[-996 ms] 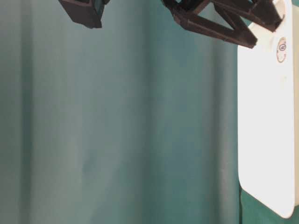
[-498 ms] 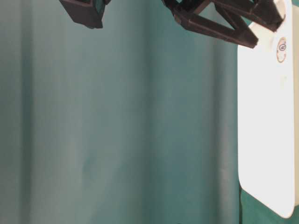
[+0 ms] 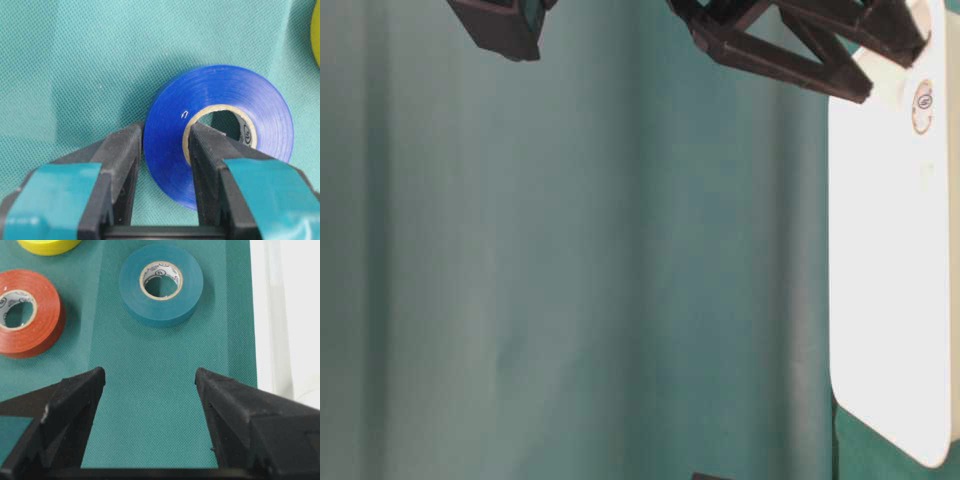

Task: Put the tape alternately from left to right into the white case.
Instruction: 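Move the left gripper onto the blue tape roll and grasp it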

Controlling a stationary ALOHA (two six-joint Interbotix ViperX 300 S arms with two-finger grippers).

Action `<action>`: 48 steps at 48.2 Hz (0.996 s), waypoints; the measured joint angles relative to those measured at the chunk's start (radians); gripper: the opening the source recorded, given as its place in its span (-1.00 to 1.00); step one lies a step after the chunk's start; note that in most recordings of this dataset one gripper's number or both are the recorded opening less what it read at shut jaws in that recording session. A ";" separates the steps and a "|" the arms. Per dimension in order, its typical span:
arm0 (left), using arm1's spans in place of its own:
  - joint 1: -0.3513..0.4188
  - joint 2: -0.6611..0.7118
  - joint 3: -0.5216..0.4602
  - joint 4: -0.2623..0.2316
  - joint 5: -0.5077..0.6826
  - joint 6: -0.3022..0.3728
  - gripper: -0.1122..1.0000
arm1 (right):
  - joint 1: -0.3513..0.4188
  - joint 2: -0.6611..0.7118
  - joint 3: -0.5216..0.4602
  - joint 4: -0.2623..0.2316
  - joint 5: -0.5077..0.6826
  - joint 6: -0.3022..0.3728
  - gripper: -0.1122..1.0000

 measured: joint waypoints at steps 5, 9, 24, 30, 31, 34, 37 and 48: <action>-0.002 0.000 -0.002 0.000 0.002 0.000 -0.85 | 0.000 0.002 0.000 -0.002 0.000 0.000 0.64; -0.002 -0.003 -0.002 0.000 0.005 0.000 -0.86 | 0.000 0.000 0.000 -0.002 0.000 0.000 0.64; -0.015 -0.167 -0.020 0.000 0.046 -0.003 -0.86 | 0.000 0.000 0.000 0.000 0.000 0.000 0.64; -0.021 -0.227 -0.020 0.000 0.052 0.000 -0.85 | 0.000 0.000 0.000 0.000 0.000 0.000 0.64; -0.023 -0.235 -0.020 0.000 0.052 -0.002 -0.86 | 0.000 0.000 0.000 0.000 0.000 0.000 0.64; -0.025 -0.250 -0.020 0.000 0.052 -0.002 -0.86 | 0.000 0.000 0.000 0.000 0.000 0.000 0.64; -0.023 -0.258 -0.017 0.000 0.052 0.000 -0.86 | 0.000 0.002 0.000 0.000 0.000 0.000 0.64; -0.011 -0.258 -0.014 0.002 0.043 0.015 -0.86 | 0.000 0.000 0.000 0.000 0.000 0.000 0.64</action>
